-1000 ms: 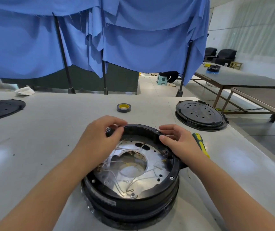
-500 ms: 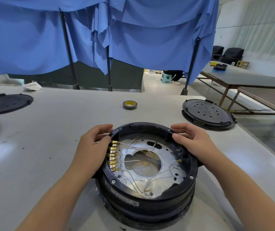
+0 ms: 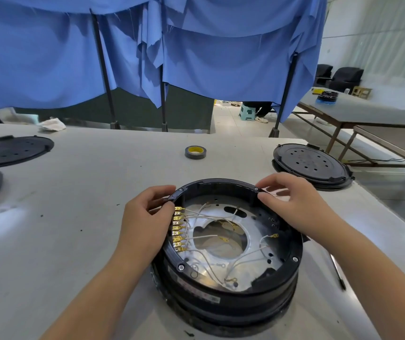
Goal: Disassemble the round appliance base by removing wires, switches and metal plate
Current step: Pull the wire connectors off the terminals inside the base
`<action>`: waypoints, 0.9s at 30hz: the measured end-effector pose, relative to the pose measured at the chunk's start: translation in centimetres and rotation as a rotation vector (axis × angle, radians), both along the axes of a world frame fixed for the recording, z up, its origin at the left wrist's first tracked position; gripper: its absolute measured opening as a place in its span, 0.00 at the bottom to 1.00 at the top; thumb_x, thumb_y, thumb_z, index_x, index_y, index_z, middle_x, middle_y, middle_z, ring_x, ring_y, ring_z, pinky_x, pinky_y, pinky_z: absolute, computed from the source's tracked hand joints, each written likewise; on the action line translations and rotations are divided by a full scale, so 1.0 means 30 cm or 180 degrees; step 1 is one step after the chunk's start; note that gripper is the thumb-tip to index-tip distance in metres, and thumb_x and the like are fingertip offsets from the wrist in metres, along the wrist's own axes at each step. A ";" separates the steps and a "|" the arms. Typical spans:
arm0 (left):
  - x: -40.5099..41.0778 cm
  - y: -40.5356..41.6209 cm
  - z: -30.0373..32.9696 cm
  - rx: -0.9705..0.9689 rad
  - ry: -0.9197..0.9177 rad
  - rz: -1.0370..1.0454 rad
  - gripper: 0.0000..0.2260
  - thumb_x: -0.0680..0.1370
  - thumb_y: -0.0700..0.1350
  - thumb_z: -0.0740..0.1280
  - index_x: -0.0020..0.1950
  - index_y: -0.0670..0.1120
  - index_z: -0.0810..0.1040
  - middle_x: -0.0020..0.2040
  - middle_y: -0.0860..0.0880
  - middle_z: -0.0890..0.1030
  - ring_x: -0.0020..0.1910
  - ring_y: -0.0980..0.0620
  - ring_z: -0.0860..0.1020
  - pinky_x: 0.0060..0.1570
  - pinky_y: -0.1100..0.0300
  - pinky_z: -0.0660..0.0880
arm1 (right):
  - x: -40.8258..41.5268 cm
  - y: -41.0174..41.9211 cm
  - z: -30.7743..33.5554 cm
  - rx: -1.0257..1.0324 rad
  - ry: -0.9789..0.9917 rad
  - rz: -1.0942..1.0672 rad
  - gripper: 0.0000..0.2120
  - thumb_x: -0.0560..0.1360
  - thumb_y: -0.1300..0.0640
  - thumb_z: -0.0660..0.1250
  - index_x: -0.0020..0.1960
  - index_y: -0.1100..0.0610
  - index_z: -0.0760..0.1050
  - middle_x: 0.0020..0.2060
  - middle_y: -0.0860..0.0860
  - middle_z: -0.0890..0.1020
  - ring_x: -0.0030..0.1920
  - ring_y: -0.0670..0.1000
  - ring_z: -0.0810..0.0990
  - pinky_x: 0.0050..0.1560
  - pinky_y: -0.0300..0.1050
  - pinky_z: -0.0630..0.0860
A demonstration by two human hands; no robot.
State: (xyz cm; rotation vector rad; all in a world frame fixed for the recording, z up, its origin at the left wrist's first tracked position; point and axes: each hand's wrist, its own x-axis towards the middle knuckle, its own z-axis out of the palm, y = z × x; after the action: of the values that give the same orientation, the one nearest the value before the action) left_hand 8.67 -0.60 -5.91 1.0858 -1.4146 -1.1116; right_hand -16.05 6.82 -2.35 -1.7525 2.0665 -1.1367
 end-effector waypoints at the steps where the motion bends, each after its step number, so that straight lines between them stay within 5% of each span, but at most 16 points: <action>1: -0.002 0.000 0.000 -0.0012 0.0014 0.0000 0.15 0.76 0.34 0.66 0.48 0.54 0.83 0.45 0.54 0.85 0.45 0.57 0.83 0.42 0.65 0.78 | 0.012 0.001 0.014 0.0012 0.0233 0.0066 0.05 0.75 0.57 0.69 0.50 0.49 0.80 0.47 0.43 0.81 0.50 0.41 0.78 0.55 0.37 0.73; 5: -0.020 -0.003 0.001 -0.0034 0.0031 -0.0081 0.14 0.76 0.35 0.66 0.48 0.54 0.83 0.44 0.54 0.85 0.43 0.59 0.83 0.38 0.69 0.78 | 0.115 -0.020 0.073 0.0195 0.0604 0.0475 0.05 0.75 0.54 0.69 0.49 0.46 0.79 0.43 0.40 0.81 0.45 0.39 0.78 0.46 0.31 0.74; 11: -0.024 0.000 0.007 -0.0013 0.0118 -0.0225 0.15 0.76 0.33 0.65 0.48 0.53 0.83 0.44 0.54 0.85 0.40 0.61 0.83 0.35 0.72 0.75 | 0.284 -0.131 0.077 0.0628 0.0985 0.1021 0.05 0.74 0.52 0.68 0.48 0.49 0.81 0.43 0.43 0.81 0.43 0.43 0.78 0.46 0.42 0.77; 20: -0.009 -0.013 -0.020 0.0133 0.0262 -0.0367 0.11 0.78 0.38 0.66 0.51 0.54 0.82 0.45 0.55 0.85 0.43 0.60 0.83 0.37 0.72 0.76 | 0.282 -0.157 0.011 0.0664 0.0138 0.1185 0.03 0.74 0.55 0.71 0.47 0.51 0.83 0.40 0.45 0.84 0.42 0.42 0.81 0.50 0.43 0.80; 27: -0.014 -0.018 -0.031 0.0068 0.0296 -0.0352 0.10 0.79 0.37 0.65 0.51 0.52 0.82 0.45 0.55 0.85 0.40 0.64 0.82 0.37 0.73 0.74 | 0.294 -0.165 -0.001 0.0619 0.0059 0.1233 0.08 0.74 0.61 0.69 0.50 0.53 0.84 0.43 0.45 0.85 0.45 0.42 0.82 0.54 0.46 0.79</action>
State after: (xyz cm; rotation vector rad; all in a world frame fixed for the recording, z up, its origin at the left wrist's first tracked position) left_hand 8.26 -1.12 -6.83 0.9676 -1.4057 -1.2429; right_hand -7.22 1.86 -2.37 -1.9530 1.6763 -0.7822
